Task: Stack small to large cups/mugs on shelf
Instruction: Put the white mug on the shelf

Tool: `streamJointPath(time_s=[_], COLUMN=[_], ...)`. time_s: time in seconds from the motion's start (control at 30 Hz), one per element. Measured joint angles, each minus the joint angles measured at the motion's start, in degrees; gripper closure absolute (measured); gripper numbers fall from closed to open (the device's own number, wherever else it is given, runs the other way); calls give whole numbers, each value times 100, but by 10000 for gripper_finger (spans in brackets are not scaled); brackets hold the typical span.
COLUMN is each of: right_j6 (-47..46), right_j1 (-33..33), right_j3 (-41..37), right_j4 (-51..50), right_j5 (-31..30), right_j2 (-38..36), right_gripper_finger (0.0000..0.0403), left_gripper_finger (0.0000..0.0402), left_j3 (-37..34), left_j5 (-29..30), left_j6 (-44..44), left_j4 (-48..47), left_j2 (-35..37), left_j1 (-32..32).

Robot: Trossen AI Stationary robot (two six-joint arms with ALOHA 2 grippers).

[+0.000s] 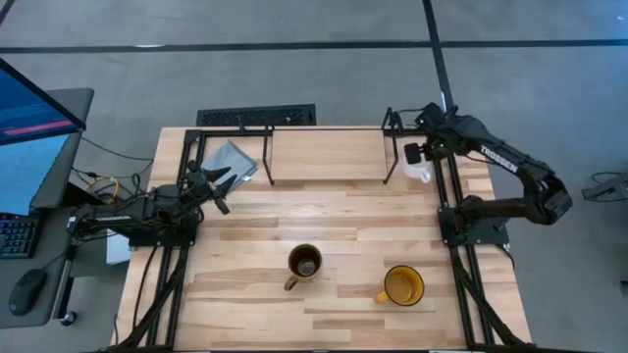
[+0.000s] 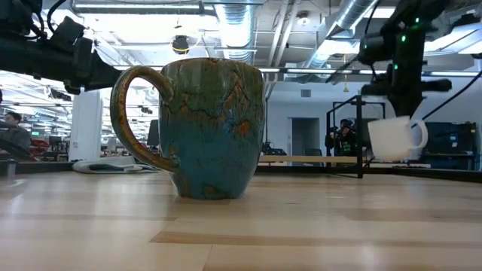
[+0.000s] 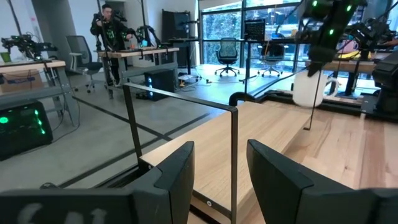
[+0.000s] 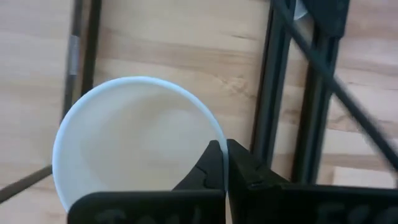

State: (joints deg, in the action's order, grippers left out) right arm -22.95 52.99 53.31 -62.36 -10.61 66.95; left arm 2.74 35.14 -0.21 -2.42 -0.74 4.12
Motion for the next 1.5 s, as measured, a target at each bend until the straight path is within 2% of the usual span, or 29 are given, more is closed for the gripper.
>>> streamJointPath(time_s=[0.23, 0.43, 0.67, 0.83, 1.03, 1.23, 1.4, 1.5], right_j6=[347, 575, 660, 110, -910, -1456, -1719, -1926], right_j1=[-87, -87, -182, -607, -1485, -2168, -2378, -2379], right_j3=[985, 1890, 2957, 3629, 3865, 3861, 3856, 3856], right_j4=[-889, -1686, -2071, -1786, -898, -350, 406, 496], right_j5=[-19, -272, 355, 697, 455, -39, -172, -164], right_j2=[-271, -294, -296, -281, -136, 662, 1458, 1903], right_gripper_finger=[394, 394, 394, 394, 394, 394, 394, 394], left_gripper_finger=[262, 262, 262, 262, 262, 262, 262, 262], left_j3=[0, 0, 0, 0, 0, 0, 0, 0], left_j5=[1, 6, 165, 167, 170, 170, 170, 170], left_j6=[20, 37, 37, 33, 87, 9, 0, 0], left_j4=[0, -2, -5, -4, -4, -4, -4, -4], left_j2=[0, 1, 1, 0, 1, 1, 1, -1], left_j1=[-2, -2, -1, -1, 0, -1, 0, -1])
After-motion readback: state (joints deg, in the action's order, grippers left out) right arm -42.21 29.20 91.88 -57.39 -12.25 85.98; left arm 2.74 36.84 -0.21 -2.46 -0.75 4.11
